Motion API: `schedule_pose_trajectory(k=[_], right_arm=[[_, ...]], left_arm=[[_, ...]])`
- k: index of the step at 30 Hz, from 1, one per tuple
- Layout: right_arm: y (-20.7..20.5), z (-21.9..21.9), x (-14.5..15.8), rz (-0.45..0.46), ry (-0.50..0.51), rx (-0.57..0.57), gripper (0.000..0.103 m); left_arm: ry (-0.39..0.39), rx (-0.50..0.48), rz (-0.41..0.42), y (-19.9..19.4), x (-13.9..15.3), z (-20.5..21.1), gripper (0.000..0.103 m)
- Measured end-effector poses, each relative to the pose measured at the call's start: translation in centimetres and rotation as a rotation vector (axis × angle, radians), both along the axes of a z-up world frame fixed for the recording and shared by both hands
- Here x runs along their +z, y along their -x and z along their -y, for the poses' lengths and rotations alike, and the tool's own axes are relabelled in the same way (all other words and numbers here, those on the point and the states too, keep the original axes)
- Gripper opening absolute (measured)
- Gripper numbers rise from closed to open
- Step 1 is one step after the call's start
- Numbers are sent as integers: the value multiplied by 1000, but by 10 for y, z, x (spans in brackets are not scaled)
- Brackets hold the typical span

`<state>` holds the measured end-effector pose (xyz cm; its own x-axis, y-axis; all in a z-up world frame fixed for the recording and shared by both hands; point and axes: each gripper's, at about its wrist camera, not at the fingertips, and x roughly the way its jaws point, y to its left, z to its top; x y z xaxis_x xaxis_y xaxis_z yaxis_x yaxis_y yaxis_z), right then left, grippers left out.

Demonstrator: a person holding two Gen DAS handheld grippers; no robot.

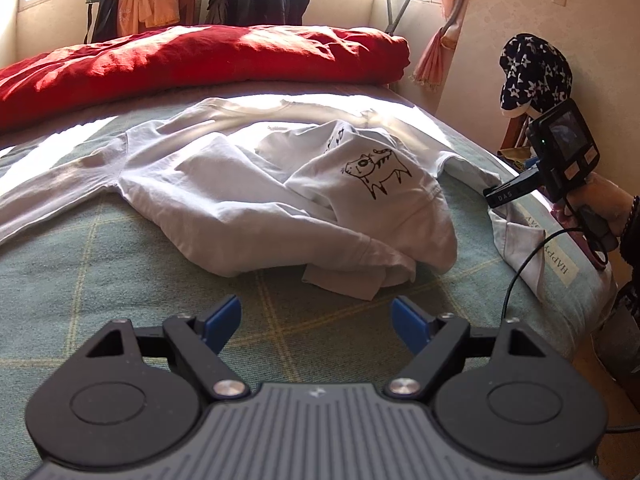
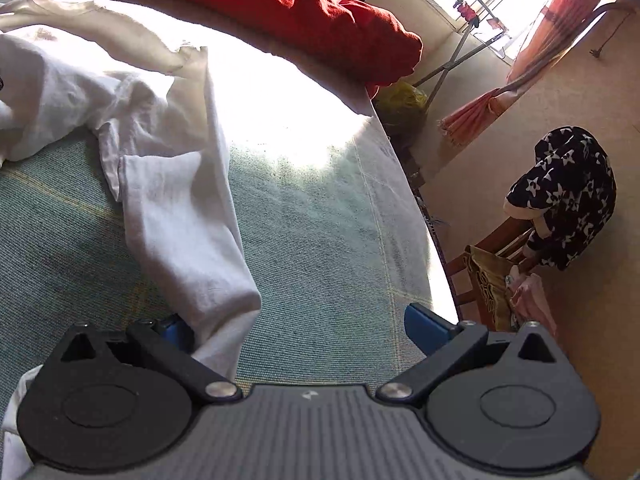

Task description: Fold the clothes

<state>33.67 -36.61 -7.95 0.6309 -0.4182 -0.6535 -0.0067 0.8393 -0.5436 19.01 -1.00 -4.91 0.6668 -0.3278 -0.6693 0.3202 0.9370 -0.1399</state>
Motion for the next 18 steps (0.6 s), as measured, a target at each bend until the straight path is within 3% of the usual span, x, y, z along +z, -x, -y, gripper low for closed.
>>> schedule_pose_trajectory(k=[8,18], right_arm=[[-30,19,11,14,230,5,103],[-89,61,36,36,343,-62,103]], left_arm=[[-9,-5,4,-2,0,5,83],[-22,17,-11,-10,-4,5,83]])
